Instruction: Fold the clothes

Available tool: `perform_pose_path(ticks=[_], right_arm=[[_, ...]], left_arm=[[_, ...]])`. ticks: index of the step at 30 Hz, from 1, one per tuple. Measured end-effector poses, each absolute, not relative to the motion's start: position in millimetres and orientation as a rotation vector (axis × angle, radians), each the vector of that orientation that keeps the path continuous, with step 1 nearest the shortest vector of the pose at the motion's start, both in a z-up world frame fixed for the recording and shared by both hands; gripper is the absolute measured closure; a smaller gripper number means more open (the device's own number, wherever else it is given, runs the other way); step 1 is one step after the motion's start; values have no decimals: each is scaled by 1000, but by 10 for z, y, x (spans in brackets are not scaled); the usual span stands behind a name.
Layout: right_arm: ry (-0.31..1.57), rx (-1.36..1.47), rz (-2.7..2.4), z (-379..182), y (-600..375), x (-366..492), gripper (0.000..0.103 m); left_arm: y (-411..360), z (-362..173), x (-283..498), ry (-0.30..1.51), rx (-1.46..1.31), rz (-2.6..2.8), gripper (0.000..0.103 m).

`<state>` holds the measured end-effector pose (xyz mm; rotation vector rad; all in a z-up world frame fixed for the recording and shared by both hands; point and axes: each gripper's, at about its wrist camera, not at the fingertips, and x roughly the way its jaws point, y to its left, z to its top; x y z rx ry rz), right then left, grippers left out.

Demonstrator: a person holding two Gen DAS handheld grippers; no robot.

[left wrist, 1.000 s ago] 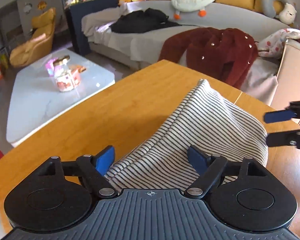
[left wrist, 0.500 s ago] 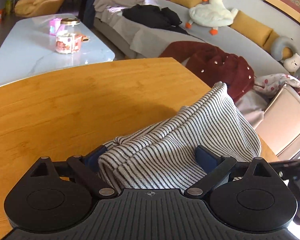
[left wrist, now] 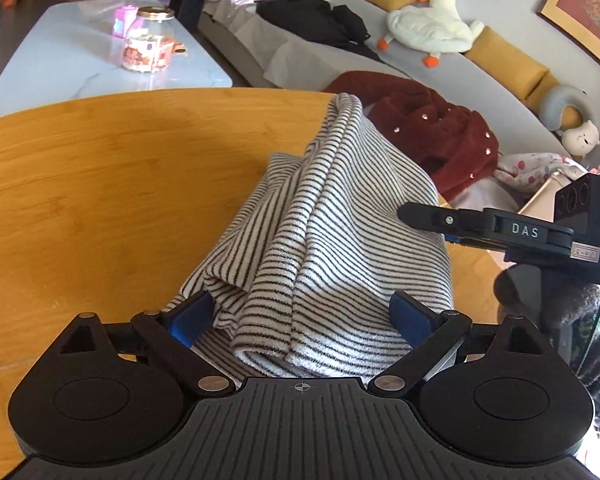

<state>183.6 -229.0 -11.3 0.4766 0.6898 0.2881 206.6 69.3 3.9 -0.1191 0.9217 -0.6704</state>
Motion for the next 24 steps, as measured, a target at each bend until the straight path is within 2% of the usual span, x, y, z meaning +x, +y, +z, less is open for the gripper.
perform_pose_path(ticks=[6,16,18,19,20,24], right_arm=[[677,456,292,-94,-2420,1463,25],[710,451,347,-141,-2423,1074,11],[726,463,381,-202,-2381,1026,11],[724,443,392,-194,-2342,1018,15],[722,421,403,-185,-2301,1012,22],[697,327,394,-101,-2148,1183,24]], left_arm=[[616,19,1764,928,-141,-722,6],[540,-8,1523,914,-171,-735,5],[563,-41,1491,929,-199,-745,5],[574,-58,1475,937,-213,-750,5],[578,-80,1450,941,-229,-767,5],[505,-105,1360,932,-216,-798,5]])
